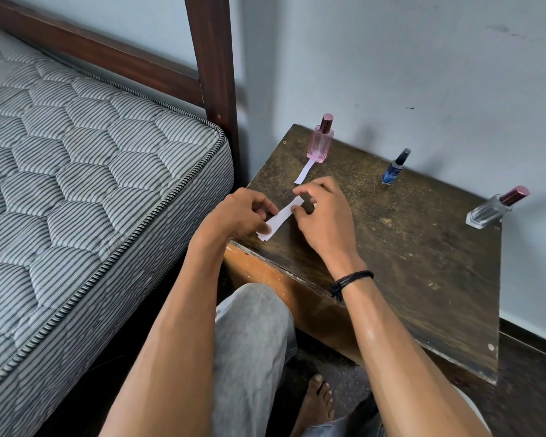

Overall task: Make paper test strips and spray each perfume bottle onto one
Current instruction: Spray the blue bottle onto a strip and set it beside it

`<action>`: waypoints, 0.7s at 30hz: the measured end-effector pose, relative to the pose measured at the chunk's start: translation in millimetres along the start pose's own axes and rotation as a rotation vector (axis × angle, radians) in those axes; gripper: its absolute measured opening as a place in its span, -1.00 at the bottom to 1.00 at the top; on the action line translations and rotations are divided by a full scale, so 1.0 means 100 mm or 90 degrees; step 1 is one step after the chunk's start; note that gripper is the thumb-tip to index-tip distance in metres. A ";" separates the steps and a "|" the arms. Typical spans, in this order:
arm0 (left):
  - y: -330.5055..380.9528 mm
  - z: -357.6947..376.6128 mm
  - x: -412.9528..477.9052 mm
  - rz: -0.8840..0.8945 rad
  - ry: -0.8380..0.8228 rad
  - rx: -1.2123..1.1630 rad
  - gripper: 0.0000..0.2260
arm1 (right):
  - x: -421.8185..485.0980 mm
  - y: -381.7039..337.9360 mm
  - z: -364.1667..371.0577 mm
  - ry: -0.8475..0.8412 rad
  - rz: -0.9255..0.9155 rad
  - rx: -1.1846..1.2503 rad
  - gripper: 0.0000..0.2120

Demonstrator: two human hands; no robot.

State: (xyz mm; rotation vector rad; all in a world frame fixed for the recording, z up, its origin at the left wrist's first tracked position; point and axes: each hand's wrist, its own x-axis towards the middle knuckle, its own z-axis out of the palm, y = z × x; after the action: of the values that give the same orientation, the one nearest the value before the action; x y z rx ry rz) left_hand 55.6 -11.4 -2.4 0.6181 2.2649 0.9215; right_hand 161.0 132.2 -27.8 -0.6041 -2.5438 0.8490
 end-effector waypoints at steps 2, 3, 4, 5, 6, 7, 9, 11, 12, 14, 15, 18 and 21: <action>-0.01 -0.01 0.00 0.001 -0.004 -0.021 -0.70 | -0.01 -0.02 -0.01 -0.022 -0.034 -0.013 -0.75; -0.02 -0.02 0.00 0.003 -0.004 -0.032 -0.71 | -0.01 -0.04 -0.01 -0.046 -0.052 -0.024 -0.77; -0.03 -0.03 0.00 0.005 -0.004 -0.046 -0.72 | -0.02 -0.05 -0.01 -0.078 -0.069 -0.037 -0.79; -0.04 -0.04 -0.01 0.010 -0.004 -0.062 -0.74 | -0.02 -0.06 -0.01 -0.111 -0.084 -0.046 -0.79; -0.05 -0.06 -0.02 0.017 -0.005 -0.079 -0.75 | -0.03 -0.08 -0.01 -0.143 -0.092 -0.048 -0.76; -0.06 -0.07 -0.03 0.023 -0.005 -0.096 -0.76 | -0.04 -0.09 0.00 -0.170 -0.093 -0.046 -0.70; -0.08 -0.10 -0.05 0.024 -0.002 -0.118 -0.75 | -0.07 -0.10 0.01 -0.200 -0.087 -0.053 -0.60; -0.09 -0.12 -0.06 0.019 -0.007 -0.121 -0.72 | -0.09 -0.11 0.00 -0.206 -0.090 -0.075 -0.53; -0.10 -0.13 -0.06 0.017 -0.015 -0.119 -0.69 | -0.09 -0.11 0.00 -0.207 -0.093 -0.085 -0.50; -0.10 -0.14 -0.07 0.013 -0.033 -0.112 -0.64 | -0.10 -0.13 -0.01 -0.207 -0.100 -0.103 -0.48; -0.10 -0.14 -0.07 0.012 -0.038 -0.109 -0.62 | -0.10 -0.13 -0.01 -0.206 -0.105 -0.112 -0.50; -0.08 -0.13 -0.06 0.010 -0.039 -0.101 -0.59 | -0.11 -0.14 -0.01 -0.196 -0.116 -0.121 -0.59; -0.07 -0.12 -0.04 0.012 -0.033 -0.084 -0.59 | -0.10 -0.14 -0.02 -0.190 -0.112 -0.097 -0.73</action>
State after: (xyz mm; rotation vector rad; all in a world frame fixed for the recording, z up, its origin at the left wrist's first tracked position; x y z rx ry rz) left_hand 49.4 -24.1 0.4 0.5987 2.1362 1.0431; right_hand 166.8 117.5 -19.3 -0.3068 -2.9008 0.7335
